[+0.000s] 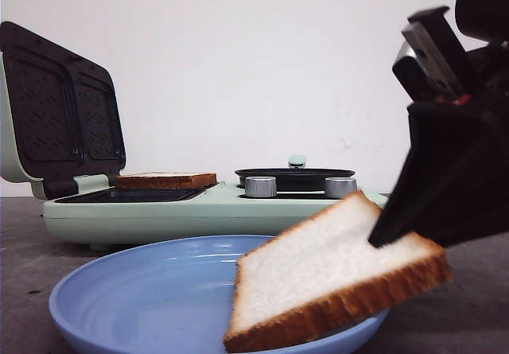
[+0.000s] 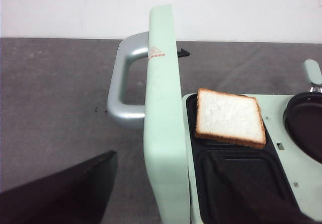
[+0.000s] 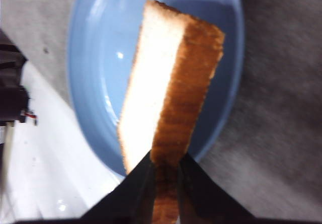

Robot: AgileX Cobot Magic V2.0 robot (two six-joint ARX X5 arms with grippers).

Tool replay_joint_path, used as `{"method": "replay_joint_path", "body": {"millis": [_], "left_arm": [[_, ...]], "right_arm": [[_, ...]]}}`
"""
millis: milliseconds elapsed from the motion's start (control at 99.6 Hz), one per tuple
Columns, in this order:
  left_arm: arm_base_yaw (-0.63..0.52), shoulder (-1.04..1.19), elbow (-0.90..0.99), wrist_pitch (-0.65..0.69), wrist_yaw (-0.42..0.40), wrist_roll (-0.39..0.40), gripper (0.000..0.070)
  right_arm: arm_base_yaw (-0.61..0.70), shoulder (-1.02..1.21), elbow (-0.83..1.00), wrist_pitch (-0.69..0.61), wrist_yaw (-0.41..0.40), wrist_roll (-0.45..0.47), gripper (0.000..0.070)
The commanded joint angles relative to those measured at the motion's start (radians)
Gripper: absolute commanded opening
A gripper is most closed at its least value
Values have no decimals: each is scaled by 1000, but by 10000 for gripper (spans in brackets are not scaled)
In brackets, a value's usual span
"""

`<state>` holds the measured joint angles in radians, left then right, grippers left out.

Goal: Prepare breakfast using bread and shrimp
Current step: 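Carry the bread slice with the right gripper over the sandwich maker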

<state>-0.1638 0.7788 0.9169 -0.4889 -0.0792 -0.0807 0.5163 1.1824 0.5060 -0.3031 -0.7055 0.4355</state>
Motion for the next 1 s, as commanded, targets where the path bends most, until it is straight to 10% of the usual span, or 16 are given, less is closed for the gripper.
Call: {"method": "replay_joint_path", "body": {"millis": [0, 462, 994], "left_arm": [[0, 5, 11, 17, 2, -6, 310], [0, 5, 11, 57, 2, -9, 310], [0, 5, 11, 68, 2, -16, 310]], "right_arm": [[7, -8, 24, 26, -10, 32, 10], [10, -40, 301, 48, -24, 104, 9], [72, 406, 773, 39, -69, 104, 9]]}}
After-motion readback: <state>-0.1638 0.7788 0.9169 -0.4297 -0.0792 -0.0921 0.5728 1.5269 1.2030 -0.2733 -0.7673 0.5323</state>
